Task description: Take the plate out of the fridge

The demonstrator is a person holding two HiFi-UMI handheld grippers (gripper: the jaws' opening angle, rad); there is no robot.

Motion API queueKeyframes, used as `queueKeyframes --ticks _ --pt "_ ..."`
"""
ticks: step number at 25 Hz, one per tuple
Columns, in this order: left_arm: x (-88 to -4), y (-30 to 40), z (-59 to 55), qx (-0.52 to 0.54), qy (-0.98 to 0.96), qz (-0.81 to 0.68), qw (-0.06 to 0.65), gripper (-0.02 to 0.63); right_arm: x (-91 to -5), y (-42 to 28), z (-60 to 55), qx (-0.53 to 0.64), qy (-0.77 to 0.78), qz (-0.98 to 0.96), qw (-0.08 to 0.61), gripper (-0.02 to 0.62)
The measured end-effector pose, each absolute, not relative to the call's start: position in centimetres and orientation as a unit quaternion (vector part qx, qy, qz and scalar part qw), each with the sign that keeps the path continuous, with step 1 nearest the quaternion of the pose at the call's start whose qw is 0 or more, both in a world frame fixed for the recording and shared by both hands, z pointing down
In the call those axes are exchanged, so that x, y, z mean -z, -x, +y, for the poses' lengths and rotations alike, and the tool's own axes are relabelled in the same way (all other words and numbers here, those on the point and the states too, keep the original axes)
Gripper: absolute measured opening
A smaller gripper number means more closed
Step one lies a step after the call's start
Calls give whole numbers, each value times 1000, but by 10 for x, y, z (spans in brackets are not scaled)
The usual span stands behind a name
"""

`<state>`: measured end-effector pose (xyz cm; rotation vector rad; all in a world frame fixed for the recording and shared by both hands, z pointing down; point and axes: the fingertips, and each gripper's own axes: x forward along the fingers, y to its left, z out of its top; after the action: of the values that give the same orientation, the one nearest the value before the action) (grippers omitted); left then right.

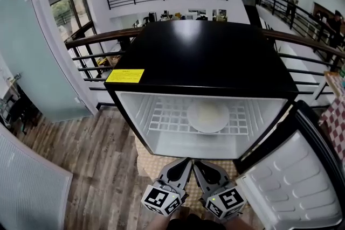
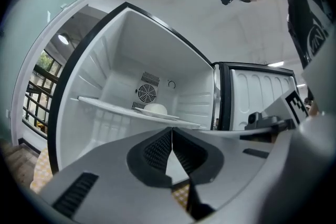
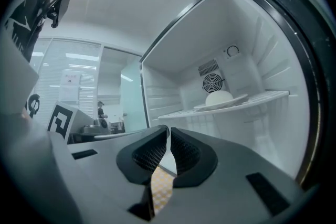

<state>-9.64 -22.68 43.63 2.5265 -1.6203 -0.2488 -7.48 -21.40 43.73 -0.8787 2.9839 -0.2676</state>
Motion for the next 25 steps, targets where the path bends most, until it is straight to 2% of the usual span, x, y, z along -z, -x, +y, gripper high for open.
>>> queueKeyframes --ticks 20,25 --pt "-434 97 -250 61 -886 -452 86 11 -426 69 -251 125 404 905 44 48" --pt "-436 97 -256 62 -891 -441 88 11 -431 58 -266 175 445 876 63 48"
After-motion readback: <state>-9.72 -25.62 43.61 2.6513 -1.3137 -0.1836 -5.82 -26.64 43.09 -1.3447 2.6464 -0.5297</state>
